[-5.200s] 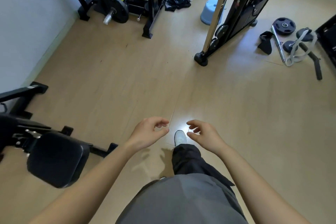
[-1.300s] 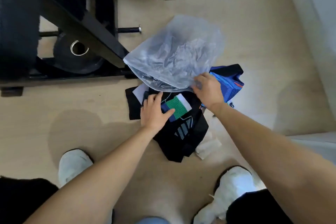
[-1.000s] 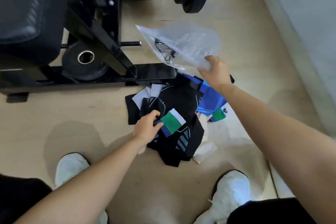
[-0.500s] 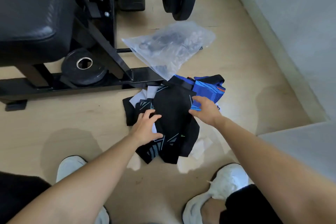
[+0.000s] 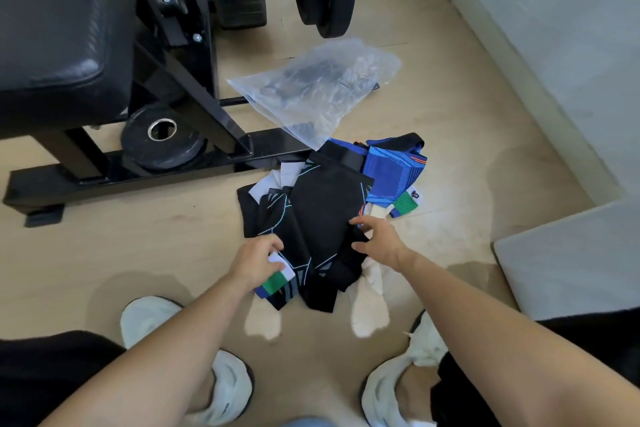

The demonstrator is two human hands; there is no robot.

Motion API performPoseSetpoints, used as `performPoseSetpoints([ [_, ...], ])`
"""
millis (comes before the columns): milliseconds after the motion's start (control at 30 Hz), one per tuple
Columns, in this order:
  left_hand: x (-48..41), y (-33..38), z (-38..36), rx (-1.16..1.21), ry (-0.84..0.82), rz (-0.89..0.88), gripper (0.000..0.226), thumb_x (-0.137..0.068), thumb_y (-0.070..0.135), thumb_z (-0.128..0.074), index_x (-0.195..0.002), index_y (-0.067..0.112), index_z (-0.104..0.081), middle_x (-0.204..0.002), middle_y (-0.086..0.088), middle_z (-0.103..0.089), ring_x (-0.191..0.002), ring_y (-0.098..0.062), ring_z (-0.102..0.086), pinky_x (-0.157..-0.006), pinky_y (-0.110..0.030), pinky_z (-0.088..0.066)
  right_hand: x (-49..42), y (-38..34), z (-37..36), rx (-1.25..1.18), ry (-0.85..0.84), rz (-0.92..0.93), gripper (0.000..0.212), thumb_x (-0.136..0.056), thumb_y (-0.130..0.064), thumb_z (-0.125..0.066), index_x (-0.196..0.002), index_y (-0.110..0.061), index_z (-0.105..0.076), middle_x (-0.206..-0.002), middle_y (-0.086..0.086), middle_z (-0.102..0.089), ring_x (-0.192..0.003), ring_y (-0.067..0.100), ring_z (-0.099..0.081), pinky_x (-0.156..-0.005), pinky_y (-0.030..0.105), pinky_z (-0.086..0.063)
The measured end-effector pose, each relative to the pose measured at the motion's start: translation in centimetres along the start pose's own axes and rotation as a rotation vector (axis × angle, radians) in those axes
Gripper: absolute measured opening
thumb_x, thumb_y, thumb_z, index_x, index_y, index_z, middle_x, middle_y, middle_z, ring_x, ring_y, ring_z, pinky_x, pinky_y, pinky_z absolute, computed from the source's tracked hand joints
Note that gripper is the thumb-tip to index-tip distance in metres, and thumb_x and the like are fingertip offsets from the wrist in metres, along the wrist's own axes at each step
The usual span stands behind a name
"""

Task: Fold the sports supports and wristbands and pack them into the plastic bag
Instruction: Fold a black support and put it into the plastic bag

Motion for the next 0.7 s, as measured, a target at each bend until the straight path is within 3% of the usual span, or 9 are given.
performPoseSetpoints([
  [67, -0.1, 0.3, 0.4, 0.053, -0.019, 0.005, 0.019, -0.077, 0.024, -0.085, -0.082, 0.031, -0.067, -0.080, 0.012, -0.066, -0.078, -0.009, -0.064, -0.069, -0.023, -0.043, -0.1, -0.3, 0.7, -0.038, -0.063, 0.001, 0.046, -0.083, -0.013, -0.077, -0.127, -0.020, -0.064, -0.111, 0.009, -0.057, -0.078, 0.021, -0.059, -0.072, 0.033, -0.057],
  [167, -1.3, 2.4, 2.0, 0.362, 0.013, -0.006, 0.016, -0.079, 0.022, -0.084, -0.076, 0.027, -0.070, -0.075, 0.009, -0.070, -0.067, -0.005, -0.061, -0.067, -0.024, -0.049, -0.2, -0.4, 1.4, -0.146, -0.193, -0.085, 0.044, -0.087, -0.021, -0.076, -0.128, -0.021, -0.062, -0.114, 0.008, -0.061, -0.079, 0.020, -0.061, -0.059, 0.023, -0.053],
  [267, -3.2, 5.5, 4.1, 0.667, 0.130, 0.038, 0.010, -0.087, 0.018, -0.078, -0.085, 0.020, -0.068, -0.088, 0.001, -0.072, -0.080, -0.011, -0.066, -0.075, -0.028, -0.055, -0.5, -0.1, 2.0, -0.110, -0.279, -0.134, 0.038, -0.088, -0.031, -0.073, -0.125, -0.026, -0.064, -0.106, 0.003, -0.072, -0.085, 0.019, -0.067, -0.063, 0.021, -0.051],
  [333, -4.7, 6.9, 4.5, 0.764, 0.143, 0.085, 0.008, -0.091, 0.020, -0.074, -0.091, 0.018, -0.066, -0.094, -0.006, -0.072, -0.089, -0.021, -0.069, -0.080, -0.037, -0.059, -1.3, 0.3, 2.6, -0.064, -0.177, -0.099, 0.032, -0.087, -0.032, -0.074, -0.117, -0.023, -0.071, -0.097, 0.004, -0.075, -0.088, 0.018, -0.068, -0.073, 0.025, -0.054],
  [400, -5.9, 7.1, 4.3, 0.676, 0.157, 0.089, 0.010, -0.091, 0.022, -0.074, -0.096, 0.018, -0.066, -0.096, -0.004, -0.071, -0.095, -0.023, -0.069, -0.082, -0.036, -0.058, -2.3, 0.6, 3.2, -0.084, 0.040, -0.090, 0.030, -0.086, -0.030, -0.075, -0.113, -0.018, -0.072, -0.093, 0.001, -0.072, -0.085, 0.016, -0.067, -0.085, 0.031, -0.053],
  [500, -7.0, 6.2, 3.5, 0.311, 0.157, 0.025, 0.031, -0.086, 0.030, -0.077, -0.115, 0.025, -0.065, -0.108, 0.007, -0.068, -0.105, -0.020, -0.063, -0.085, -0.035, -0.053, -3.7, 0.1, 3.5, -0.207, 0.245, -0.137, 0.057, -0.084, -0.032, -0.077, -0.135, -0.019, -0.055, -0.117, 0.000, -0.060, -0.102, 0.018, -0.061, -0.095, 0.035, -0.050],
  [600, -7.1, 5.0, 2.0, 0.007, 0.050, 0.010, 0.077, -0.076, 0.053, -0.079, -0.143, 0.036, -0.046, -0.137, 0.011, -0.049, -0.128, -0.022, -0.041, -0.094, -0.043, -0.048, -5.4, -1.4, 2.1, -0.332, 0.231, -0.171, 0.078, -0.082, -0.029, -0.080, -0.146, -0.016, -0.038, -0.111, 0.003, -0.059, -0.093, 0.016, -0.059, -0.081, 0.023, -0.048],
  [667, -7.0, 4.3, 1.2, -0.115, 0.002, 0.018, 0.084, -0.074, 0.058, -0.079, -0.146, 0.043, -0.038, -0.140, 0.014, -0.041, -0.128, -0.024, -0.036, -0.094, -0.044, -0.047, -6.3, -2.0, 1.0, -0.405, 0.261, -0.194, 0.068, -0.082, -0.023, -0.080, -0.138, -0.009, -0.045, -0.088, 0.002, -0.061, -0.077, 0.015, -0.059, -0.075, 0.030, -0.049],
  [700, -7.1, 3.9, 1.0, -0.118, 0.013, 0.018, 0.077, -0.076, 0.055, -0.079, -0.143, 0.042, -0.042, -0.136, 0.013, -0.045, -0.124, -0.024, -0.040, -0.091, -0.042, -0.047, -6.8, -2.2, 0.7, -0.416, 0.275, -0.193, 0.045, -0.083, -0.019, -0.079, -0.120, -0.005, -0.057, -0.075, 0.000, -0.057, -0.066, 0.011, -0.056, -0.070, 0.032, -0.048],
])
Point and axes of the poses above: each hand's wrist, its own x-axis away from the middle knuckle, its own z-axis out of the back of the hand, y = z × x, the point moved 4 cm from there along -x, towards the middle knuckle
